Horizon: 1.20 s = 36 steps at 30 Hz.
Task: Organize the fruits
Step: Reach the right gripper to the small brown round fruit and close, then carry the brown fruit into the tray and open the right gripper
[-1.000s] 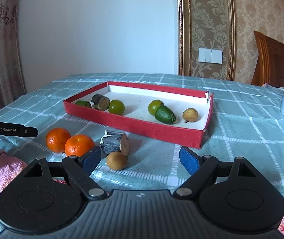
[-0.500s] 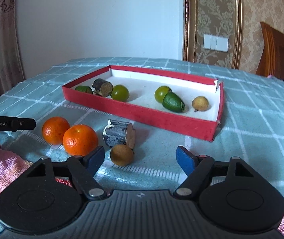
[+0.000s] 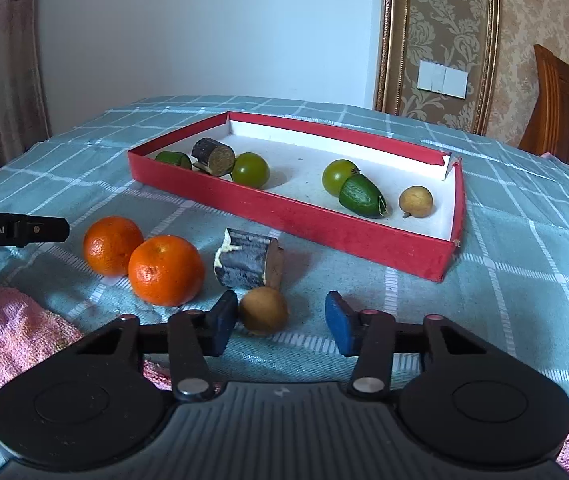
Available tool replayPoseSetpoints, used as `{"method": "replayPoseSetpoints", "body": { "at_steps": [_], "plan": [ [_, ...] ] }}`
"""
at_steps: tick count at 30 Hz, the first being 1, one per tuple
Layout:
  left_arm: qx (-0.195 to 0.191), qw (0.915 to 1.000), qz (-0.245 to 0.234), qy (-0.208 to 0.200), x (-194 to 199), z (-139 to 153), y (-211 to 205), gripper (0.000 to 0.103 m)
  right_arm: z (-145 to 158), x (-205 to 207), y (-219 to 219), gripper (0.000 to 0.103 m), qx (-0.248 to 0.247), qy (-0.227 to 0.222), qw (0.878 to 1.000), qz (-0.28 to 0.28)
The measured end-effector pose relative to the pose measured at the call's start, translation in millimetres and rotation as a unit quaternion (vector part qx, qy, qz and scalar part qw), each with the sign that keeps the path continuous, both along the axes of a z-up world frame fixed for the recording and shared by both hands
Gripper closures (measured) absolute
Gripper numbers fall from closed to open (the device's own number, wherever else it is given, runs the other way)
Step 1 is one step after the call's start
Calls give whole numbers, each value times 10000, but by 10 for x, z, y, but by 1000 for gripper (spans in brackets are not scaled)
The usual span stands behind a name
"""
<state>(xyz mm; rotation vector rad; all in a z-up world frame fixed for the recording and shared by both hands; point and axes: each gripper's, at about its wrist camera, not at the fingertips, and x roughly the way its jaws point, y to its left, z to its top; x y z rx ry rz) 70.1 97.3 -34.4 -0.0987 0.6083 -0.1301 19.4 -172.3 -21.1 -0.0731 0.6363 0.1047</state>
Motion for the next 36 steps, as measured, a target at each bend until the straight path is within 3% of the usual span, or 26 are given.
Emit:
{"method": "replayPoseSetpoints", "body": {
  "at_steps": [20,36],
  "plan": [
    [-114,9999,-3,-29,-20,0,21,0,10,-82,61,75,-138,-69,9999,31],
    [-118,9999,-4,-29,-16,0,26,0,13,-106,33,75,-90,-74,9999,5]
  ]
}}
